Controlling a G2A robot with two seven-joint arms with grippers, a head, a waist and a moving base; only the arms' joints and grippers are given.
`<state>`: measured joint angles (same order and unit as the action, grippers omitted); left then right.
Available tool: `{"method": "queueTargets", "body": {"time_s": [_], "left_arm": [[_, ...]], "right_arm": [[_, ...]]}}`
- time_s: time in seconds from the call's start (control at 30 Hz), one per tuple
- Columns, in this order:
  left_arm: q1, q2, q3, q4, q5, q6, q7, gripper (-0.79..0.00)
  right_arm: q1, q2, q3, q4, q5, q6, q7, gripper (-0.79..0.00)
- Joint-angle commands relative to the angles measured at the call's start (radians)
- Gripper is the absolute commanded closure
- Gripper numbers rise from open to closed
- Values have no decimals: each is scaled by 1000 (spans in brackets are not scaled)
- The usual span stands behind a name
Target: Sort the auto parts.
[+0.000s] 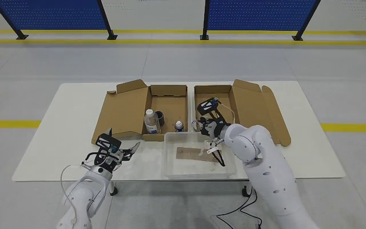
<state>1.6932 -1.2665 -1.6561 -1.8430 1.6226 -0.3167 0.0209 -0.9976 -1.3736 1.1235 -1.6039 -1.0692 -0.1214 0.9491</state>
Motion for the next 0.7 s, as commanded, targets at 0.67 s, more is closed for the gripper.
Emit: {"method": "queueTargets", "body": {"time_s": [0.67], "left_arm": [[0, 0, 0, 0, 0, 0, 0, -785]], "right_arm": [[272, -45, -163, 483, -398, 204, 73, 0]]}}
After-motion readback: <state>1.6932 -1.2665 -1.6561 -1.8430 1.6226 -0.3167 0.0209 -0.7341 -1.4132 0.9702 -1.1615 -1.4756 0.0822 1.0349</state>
